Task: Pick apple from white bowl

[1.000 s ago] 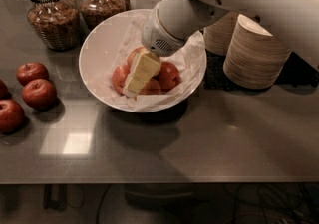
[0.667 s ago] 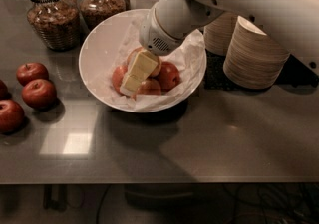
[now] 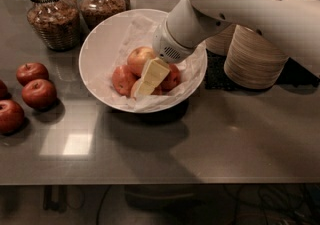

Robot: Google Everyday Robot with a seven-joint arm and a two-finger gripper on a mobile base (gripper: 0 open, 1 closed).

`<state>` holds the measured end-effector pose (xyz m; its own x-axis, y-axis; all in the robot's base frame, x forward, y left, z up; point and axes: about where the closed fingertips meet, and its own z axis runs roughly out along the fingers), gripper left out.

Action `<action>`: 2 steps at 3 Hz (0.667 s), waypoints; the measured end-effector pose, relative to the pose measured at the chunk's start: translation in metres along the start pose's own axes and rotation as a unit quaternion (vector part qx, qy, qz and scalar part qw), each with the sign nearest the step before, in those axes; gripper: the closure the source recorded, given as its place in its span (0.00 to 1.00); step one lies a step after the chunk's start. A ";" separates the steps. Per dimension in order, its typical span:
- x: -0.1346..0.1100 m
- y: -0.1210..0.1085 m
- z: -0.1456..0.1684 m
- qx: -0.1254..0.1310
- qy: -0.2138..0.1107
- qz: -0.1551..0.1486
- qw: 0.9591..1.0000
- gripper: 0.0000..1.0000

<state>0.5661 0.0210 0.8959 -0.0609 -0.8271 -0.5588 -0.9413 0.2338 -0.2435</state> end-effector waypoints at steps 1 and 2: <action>0.005 0.000 0.000 0.003 0.006 0.002 1.000 0.12; 0.005 0.000 0.000 0.003 0.006 0.002 1.000 0.36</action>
Offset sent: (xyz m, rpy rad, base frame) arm 0.0002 -0.0041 -0.0032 -0.0098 0.0006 -0.0094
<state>0.5663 0.0169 0.8928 -0.0689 -0.8320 -0.5505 -0.9392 0.2401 -0.2453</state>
